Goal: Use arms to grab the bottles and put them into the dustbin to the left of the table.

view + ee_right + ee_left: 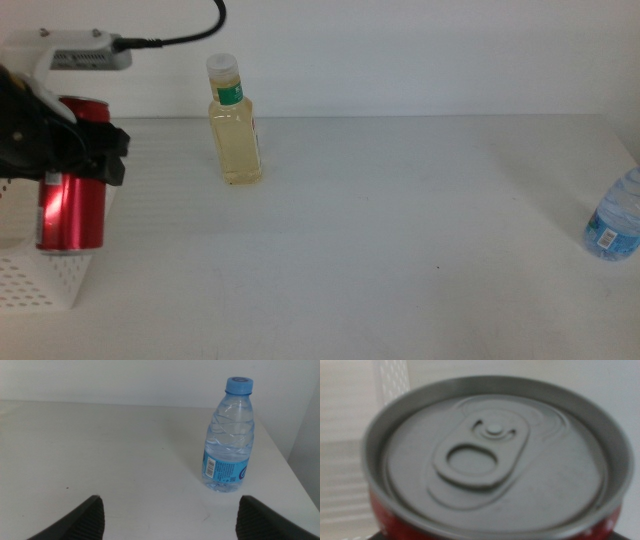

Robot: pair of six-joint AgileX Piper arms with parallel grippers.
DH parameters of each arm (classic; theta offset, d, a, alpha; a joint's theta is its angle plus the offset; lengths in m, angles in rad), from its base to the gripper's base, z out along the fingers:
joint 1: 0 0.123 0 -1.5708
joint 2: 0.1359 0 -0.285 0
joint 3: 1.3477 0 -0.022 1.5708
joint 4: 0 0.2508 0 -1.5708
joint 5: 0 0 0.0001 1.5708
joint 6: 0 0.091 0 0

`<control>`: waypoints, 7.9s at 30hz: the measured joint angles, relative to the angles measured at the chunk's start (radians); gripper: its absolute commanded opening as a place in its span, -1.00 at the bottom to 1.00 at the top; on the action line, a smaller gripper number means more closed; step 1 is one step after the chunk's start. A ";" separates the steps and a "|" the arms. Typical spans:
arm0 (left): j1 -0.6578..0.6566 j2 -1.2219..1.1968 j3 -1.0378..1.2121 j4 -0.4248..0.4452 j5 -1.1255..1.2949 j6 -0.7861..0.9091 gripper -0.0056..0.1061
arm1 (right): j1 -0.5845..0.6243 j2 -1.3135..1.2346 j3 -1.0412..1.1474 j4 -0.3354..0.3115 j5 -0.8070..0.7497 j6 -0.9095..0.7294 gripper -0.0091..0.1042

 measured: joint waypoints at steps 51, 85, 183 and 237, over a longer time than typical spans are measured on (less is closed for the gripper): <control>0.411 0.645 -0.482 -0.033 0.203 0.280 -0.68 | 0.000 0.000 0.001 0.000 0.000 0.000 0.51; 0.136 0.308 -0.567 0.014 0.280 0.077 0.72 | 0.000 0.000 0.001 0.000 0.000 0.000 0.51; -0.267 0.594 0.224 -0.209 -1.682 0.079 0.71 | 0.000 0.000 0.002 0.000 0.000 0.000 0.51; -0.245 0.088 0.365 -0.128 -1.044 0.095 -0.51 | 0.000 0.000 0.002 0.000 0.000 0.000 0.51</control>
